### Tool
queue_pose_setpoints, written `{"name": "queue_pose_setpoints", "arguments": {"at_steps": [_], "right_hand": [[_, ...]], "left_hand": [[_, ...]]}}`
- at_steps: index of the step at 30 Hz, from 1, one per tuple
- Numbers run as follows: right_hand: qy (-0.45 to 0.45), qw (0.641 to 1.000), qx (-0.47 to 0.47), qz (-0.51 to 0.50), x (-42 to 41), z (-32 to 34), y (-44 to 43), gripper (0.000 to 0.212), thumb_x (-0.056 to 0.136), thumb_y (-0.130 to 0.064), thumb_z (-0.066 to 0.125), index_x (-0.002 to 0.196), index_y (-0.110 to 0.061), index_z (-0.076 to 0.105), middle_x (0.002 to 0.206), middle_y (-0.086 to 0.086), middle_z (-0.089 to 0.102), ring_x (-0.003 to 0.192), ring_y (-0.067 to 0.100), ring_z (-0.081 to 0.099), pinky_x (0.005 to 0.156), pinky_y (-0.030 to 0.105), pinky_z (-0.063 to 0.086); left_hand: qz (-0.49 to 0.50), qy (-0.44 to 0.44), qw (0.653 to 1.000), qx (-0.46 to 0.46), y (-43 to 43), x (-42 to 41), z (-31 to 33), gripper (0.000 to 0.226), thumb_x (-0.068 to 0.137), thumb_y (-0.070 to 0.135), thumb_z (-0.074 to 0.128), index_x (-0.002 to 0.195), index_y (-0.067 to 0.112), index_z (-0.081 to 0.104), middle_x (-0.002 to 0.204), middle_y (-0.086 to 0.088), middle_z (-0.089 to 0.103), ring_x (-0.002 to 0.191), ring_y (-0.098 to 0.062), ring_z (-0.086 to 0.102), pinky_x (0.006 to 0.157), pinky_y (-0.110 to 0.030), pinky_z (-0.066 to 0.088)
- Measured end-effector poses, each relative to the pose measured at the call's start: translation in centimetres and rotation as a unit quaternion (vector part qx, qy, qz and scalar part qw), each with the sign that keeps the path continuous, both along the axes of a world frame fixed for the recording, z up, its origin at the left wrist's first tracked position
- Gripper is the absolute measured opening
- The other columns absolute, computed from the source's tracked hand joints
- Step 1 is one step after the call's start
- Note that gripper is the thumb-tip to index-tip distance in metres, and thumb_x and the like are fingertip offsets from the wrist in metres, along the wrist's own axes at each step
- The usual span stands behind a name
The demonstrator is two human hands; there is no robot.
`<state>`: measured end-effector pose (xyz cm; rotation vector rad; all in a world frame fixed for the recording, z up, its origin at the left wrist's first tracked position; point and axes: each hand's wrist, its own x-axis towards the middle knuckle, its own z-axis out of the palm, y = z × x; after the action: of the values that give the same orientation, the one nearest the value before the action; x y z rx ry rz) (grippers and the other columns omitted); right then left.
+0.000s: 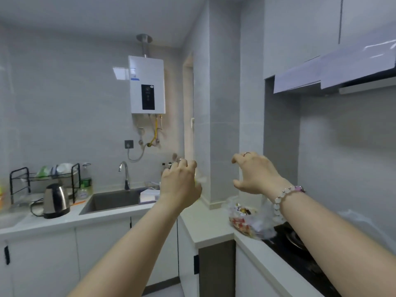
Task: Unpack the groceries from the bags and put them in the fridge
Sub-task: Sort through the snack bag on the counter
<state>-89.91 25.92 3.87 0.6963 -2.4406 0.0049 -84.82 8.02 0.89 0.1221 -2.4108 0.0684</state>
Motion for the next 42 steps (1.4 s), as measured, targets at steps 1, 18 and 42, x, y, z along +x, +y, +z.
{"name": "queue_pose_setpoints", "arguments": {"at_steps": [1, 18, 42], "right_hand": [[-0.001, 1.000, 0.002, -0.013, -0.5, -0.1, 1.0, 0.053, 0.086, -0.039, 0.056, 0.133, -0.020, 0.041, 0.131, 0.001, 0.048, 0.122, 0.019, 0.043, 0.099, 0.032, 0.036], [-0.005, 0.990, -0.004, -0.142, -13.3, -2.2, 15.7, 0.050, 0.086, -0.042, 0.057, 0.129, -0.020, 0.044, 0.123, 0.001, 0.050, 0.116, 0.019, 0.046, 0.097, 0.032, 0.038], [-0.084, 0.989, -0.008, -0.124, -38.3, -10.6, 10.1, 0.049, 0.085, -0.031, 0.060, 0.129, -0.015, 0.045, 0.126, 0.004, 0.051, 0.118, 0.021, 0.046, 0.096, 0.034, 0.039]], "left_hand": [[-0.008, -0.008, 1.000, -0.007, 0.7, -0.9, -0.2, 0.043, 0.087, 0.038, 0.052, 0.125, 0.019, 0.042, 0.121, -0.001, 0.050, 0.113, -0.023, 0.048, 0.087, -0.033, 0.039], [-0.110, -0.034, 0.993, -0.038, 13.6, -18.4, -2.5, 0.048, 0.087, 0.040, 0.053, 0.129, 0.019, 0.041, 0.121, -0.001, 0.050, 0.111, -0.023, 0.050, 0.085, -0.031, 0.037], [-0.122, -0.077, 0.988, -0.049, 9.4, -44.0, -8.5, 0.064, 0.086, 0.048, 0.056, 0.138, 0.021, 0.031, 0.127, -0.002, 0.049, 0.113, -0.023, 0.052, 0.082, -0.031, 0.042]]}}
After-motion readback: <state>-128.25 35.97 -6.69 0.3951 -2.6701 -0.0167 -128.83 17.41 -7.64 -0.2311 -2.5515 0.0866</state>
